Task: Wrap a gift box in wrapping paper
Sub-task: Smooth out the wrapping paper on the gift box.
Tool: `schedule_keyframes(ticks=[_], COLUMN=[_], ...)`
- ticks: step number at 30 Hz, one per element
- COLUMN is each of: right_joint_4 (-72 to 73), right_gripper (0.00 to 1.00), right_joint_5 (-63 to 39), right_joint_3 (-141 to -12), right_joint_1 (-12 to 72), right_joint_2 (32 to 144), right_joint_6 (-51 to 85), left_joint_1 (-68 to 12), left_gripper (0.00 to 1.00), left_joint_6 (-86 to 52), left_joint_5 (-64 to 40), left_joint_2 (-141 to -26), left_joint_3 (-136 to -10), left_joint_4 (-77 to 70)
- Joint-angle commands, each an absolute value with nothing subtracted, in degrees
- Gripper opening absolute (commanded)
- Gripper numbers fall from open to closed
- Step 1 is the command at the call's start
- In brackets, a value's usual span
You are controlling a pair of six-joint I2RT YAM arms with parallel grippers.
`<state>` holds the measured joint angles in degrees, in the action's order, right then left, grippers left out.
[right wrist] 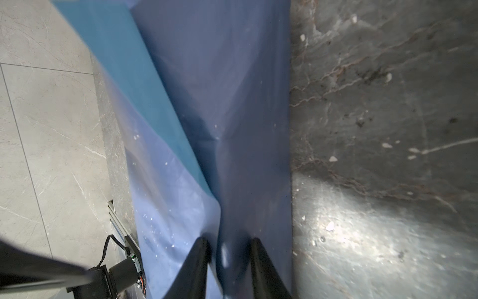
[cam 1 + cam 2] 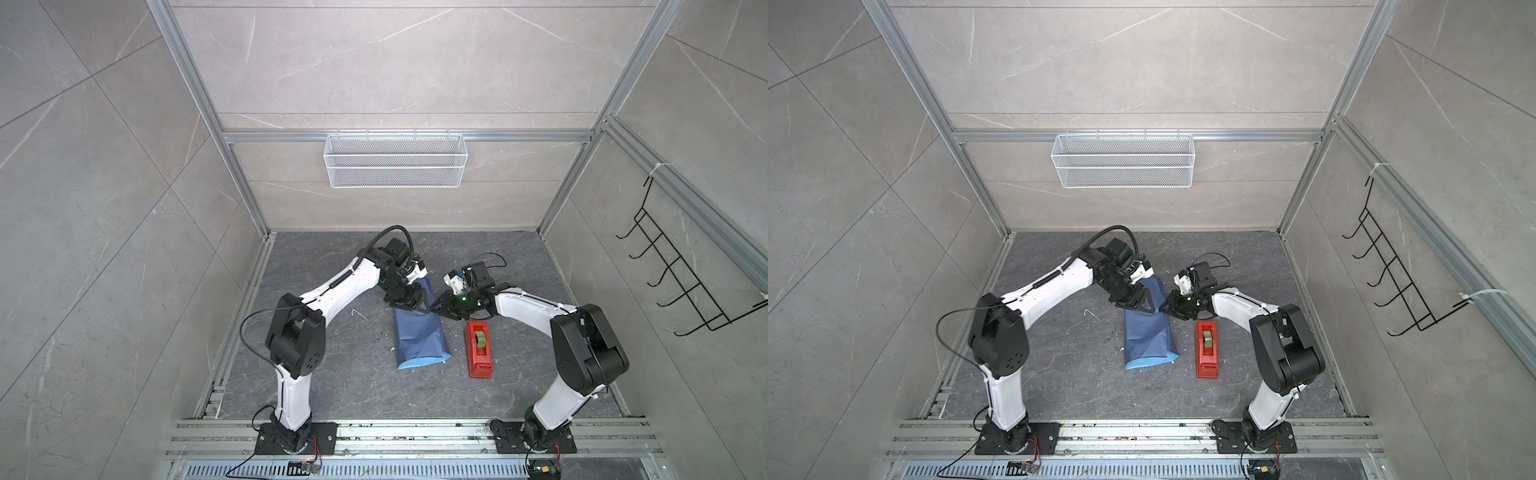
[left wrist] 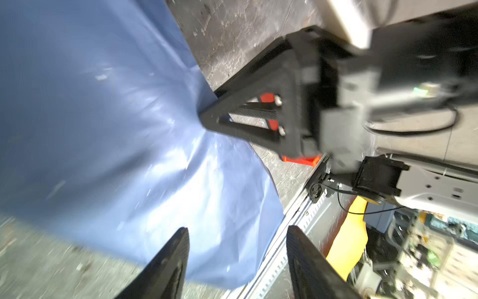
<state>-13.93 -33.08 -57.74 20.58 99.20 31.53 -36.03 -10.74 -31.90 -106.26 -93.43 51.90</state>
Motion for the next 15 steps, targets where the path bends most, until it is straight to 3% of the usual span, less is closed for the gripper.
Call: schedule_keyframes(ticks=[1, 5, 15], right_joint_4=[-18.60, -18.52, -14.45], right_gripper=[0.29, 0.29, 0.28], right_joint_5=[-25.67, -25.27, -26.09], right_joint_3=[-52.95, -52.86, -49.66], right_joint_1=[21.71, 21.71, 21.71], right_joint_2=[104.95, 104.72, 102.84], right_joint_6=[32.42, 31.96, 35.59], left_joint_1=[-33.40, -31.46, -32.08], left_gripper=[0.66, 0.65, 0.65], left_joint_6=[-13.11, -16.60, -19.50], left_joint_5=[-27.72, -25.54, -27.63], left_joint_2=[-101.26, -101.47, -110.02], left_joint_3=[-87.29, -80.30, -81.46], left_joint_4=[50.49, 45.86, 43.31])
